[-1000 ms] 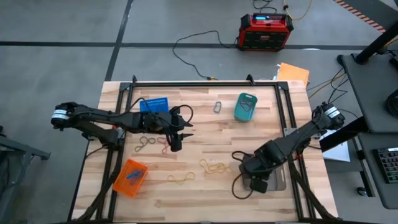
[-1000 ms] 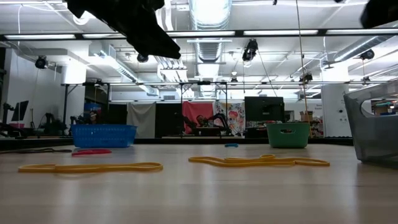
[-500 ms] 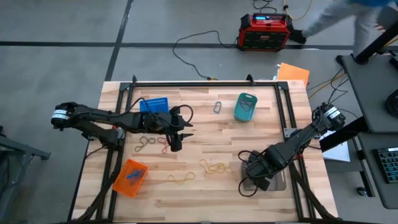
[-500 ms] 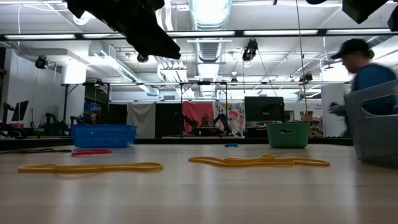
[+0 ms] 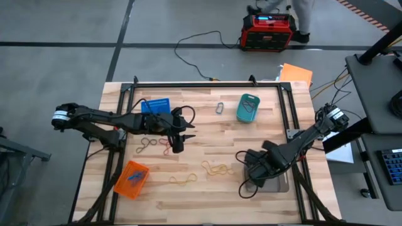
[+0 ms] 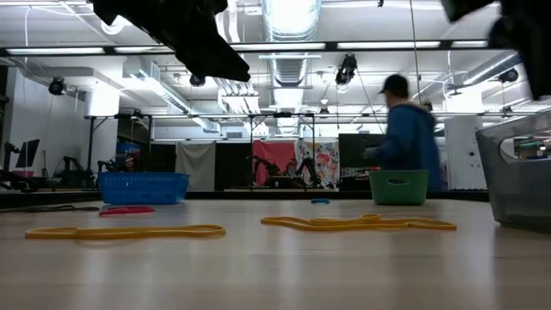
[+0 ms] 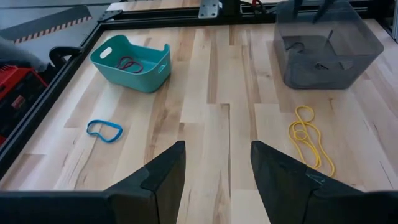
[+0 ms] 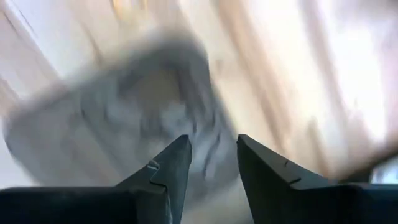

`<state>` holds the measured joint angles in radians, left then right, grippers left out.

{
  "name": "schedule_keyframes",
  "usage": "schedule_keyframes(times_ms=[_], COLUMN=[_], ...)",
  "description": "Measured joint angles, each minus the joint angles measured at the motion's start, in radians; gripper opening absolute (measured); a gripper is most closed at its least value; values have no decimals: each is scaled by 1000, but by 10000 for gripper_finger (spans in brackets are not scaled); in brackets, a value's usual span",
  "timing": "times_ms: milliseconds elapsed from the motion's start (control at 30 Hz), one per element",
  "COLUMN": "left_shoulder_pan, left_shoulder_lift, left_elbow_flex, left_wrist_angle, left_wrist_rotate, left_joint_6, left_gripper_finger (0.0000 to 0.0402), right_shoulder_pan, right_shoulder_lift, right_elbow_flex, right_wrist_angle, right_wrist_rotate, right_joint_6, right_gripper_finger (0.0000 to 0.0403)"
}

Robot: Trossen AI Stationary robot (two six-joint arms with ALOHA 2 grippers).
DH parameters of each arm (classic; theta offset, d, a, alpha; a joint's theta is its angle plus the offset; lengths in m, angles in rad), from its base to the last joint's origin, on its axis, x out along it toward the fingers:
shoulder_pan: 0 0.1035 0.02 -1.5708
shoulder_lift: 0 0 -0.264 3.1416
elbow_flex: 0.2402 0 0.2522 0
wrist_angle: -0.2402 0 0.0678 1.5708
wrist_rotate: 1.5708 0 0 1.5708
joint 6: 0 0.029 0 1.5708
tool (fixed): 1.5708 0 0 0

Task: Sort rubber bands into baskets
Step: Put the orange rubber band from the left blue bin into the right blue bin

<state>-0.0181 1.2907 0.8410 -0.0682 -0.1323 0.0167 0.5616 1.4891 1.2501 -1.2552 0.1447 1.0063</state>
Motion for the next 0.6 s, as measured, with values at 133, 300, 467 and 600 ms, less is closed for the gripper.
schedule_keyframes(times_ms=[133,300,467,600], left_shoulder_pan=[-1,-17,-58,-98], left_shoulder_lift=[0,0,0,0], left_elbow_flex=[-1,-4,-17,-45], left_wrist_angle=[0,0,4,20], left_wrist_rotate=[24,37,38,39], left_joint_6=[-20,-42,-61,-77], left_gripper_finger=[167,167,167,167], right_shoulder_pan=[-14,-47,-81,-109], right_shoulder_lift=[0,0,0,0], right_elbow_flex=[2,-10,-31,-66], right_wrist_angle=[158,399,631,798], right_wrist_rotate=[167,275,277,276], right_joint_6=[-141,-398,-680,-863], right_gripper_finger=[134,128,121,122])
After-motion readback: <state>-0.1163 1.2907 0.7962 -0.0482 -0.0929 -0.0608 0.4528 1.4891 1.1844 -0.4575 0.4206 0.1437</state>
